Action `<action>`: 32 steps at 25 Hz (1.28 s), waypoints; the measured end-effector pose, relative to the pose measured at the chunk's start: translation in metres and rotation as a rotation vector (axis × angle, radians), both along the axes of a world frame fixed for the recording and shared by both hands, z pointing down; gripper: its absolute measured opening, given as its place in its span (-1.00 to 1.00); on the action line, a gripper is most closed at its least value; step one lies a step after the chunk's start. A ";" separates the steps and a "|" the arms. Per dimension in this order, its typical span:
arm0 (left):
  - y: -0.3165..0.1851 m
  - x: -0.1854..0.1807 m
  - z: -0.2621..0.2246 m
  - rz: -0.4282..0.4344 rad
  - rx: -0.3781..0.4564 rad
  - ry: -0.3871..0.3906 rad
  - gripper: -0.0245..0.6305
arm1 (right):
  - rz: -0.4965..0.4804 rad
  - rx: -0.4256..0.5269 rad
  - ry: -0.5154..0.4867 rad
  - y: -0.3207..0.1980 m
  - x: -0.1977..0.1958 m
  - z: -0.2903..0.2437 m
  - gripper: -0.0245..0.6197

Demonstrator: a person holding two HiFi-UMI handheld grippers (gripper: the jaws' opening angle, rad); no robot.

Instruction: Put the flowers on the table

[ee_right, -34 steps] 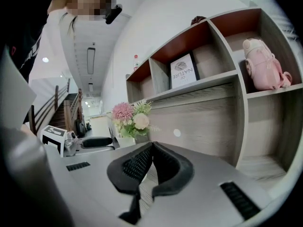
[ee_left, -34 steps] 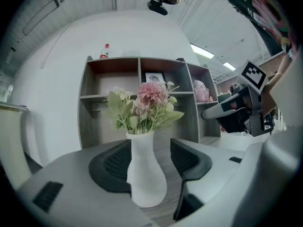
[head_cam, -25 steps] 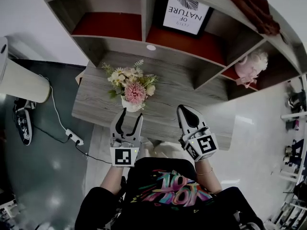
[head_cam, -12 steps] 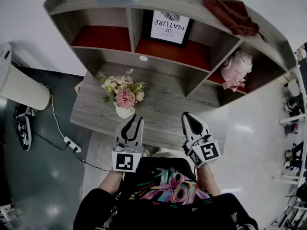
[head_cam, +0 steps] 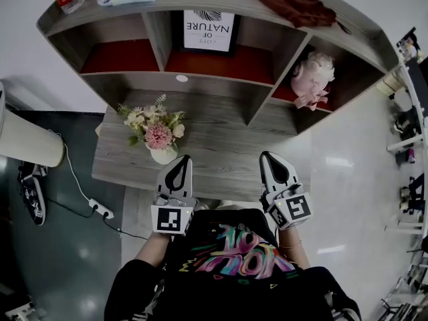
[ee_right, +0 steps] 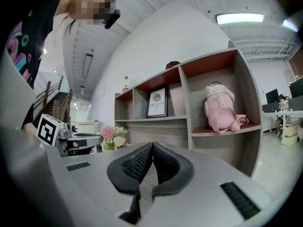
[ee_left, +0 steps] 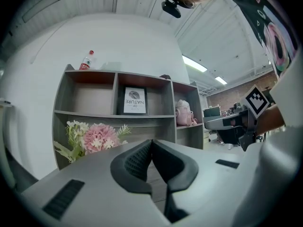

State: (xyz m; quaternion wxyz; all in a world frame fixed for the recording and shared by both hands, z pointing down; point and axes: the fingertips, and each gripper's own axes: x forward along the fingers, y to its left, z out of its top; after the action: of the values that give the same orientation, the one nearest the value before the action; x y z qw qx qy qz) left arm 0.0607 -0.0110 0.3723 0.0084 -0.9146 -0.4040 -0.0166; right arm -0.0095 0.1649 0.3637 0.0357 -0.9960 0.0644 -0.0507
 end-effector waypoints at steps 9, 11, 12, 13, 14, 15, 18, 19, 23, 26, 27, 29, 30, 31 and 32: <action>0.009 0.007 -0.004 0.020 0.011 0.020 -0.85 | 0.017 0.005 -0.010 0.010 -0.001 0.001 -0.88; 0.011 0.009 -0.005 0.015 -0.004 0.015 -0.85 | 0.020 0.015 -0.007 0.011 0.001 0.000 -0.87; 0.012 0.009 -0.004 0.014 -0.003 0.011 -0.85 | 0.020 0.019 -0.008 0.011 0.002 -0.001 -0.88; 0.012 0.010 -0.004 0.010 -0.010 0.009 -0.85 | 0.018 0.022 -0.007 0.011 0.003 -0.001 -0.88; 0.013 0.011 -0.006 0.005 -0.021 0.008 -0.85 | 0.014 0.026 -0.002 0.011 0.004 -0.001 -0.88; 0.014 0.012 -0.006 0.002 -0.027 0.008 -0.85 | 0.009 0.032 0.007 0.010 0.006 -0.003 -0.87; 0.014 0.011 -0.003 0.005 -0.007 0.007 -0.85 | 0.001 0.024 0.008 0.009 0.008 -0.003 -0.88; 0.014 0.011 -0.002 0.007 0.002 0.008 -0.85 | -0.003 0.017 -0.004 0.010 0.007 0.000 -0.88; 0.016 0.015 -0.007 0.002 -0.019 0.018 -0.85 | -0.012 0.016 -0.013 0.009 0.009 0.003 -0.88; 0.017 0.016 -0.005 0.002 -0.018 0.012 -0.85 | -0.016 0.022 -0.021 0.009 0.010 0.005 -0.88; 0.016 0.016 -0.005 0.000 -0.018 0.012 -0.85 | -0.018 0.021 -0.022 0.009 0.011 0.005 -0.88; 0.016 0.017 -0.005 -0.002 -0.019 0.012 -0.85 | -0.020 0.017 -0.022 0.010 0.012 0.005 -0.88; 0.016 0.017 -0.005 -0.002 -0.019 0.011 -0.85 | -0.019 0.018 -0.022 0.011 0.012 0.005 -0.88; 0.016 0.017 -0.005 -0.003 -0.018 0.013 -0.85 | -0.019 0.020 -0.024 0.011 0.012 0.006 -0.88; 0.016 0.017 -0.006 -0.005 -0.018 0.014 -0.85 | -0.019 0.021 -0.026 0.012 0.012 0.006 -0.88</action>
State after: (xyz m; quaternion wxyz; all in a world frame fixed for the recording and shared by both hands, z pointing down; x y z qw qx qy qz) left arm 0.0777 0.0045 0.3667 0.0030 -0.9157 -0.4019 -0.0066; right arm 0.0026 0.1766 0.3701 0.0465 -0.9942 0.0737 -0.0632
